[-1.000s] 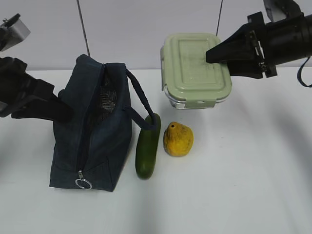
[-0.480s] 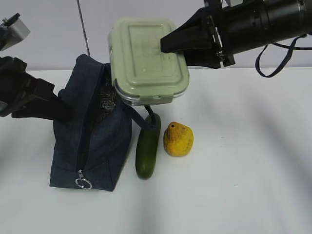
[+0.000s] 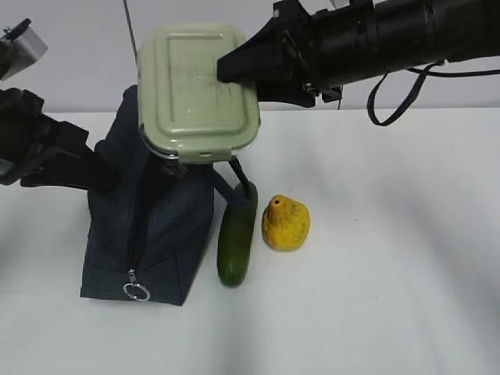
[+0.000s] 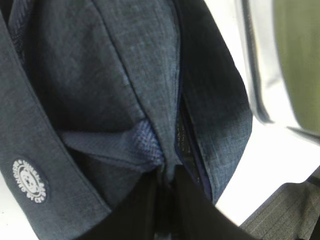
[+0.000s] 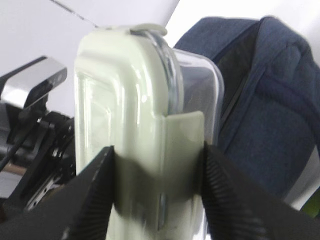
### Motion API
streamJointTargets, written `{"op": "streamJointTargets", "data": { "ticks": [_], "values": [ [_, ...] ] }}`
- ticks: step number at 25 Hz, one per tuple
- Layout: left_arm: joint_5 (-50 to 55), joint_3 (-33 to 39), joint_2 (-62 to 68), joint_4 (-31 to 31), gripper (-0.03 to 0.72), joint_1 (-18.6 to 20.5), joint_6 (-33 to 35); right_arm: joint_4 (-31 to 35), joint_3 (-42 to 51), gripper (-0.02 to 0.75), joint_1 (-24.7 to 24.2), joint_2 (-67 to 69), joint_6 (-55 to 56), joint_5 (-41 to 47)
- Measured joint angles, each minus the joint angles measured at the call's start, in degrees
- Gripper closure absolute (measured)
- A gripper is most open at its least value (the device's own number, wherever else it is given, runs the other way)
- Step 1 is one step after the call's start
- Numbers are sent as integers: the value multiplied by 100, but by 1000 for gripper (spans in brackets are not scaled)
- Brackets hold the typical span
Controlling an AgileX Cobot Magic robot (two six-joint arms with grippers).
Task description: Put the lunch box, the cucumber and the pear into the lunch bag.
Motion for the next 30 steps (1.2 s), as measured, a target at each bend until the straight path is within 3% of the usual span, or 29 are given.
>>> {"op": "streamJointTargets", "data": {
  "ticks": [12,22,30],
  "values": [
    [-81,0,0,-75,687,0,0,125,0,345,84,532,-114,-360],
    [-310,0,-178,-153,687,0,0,-972,0,345,84,596,249,-360],
    [-322,0,-178,-509,687,0,64,-1347,0,345,84,596,459,-360]
  ]
}}
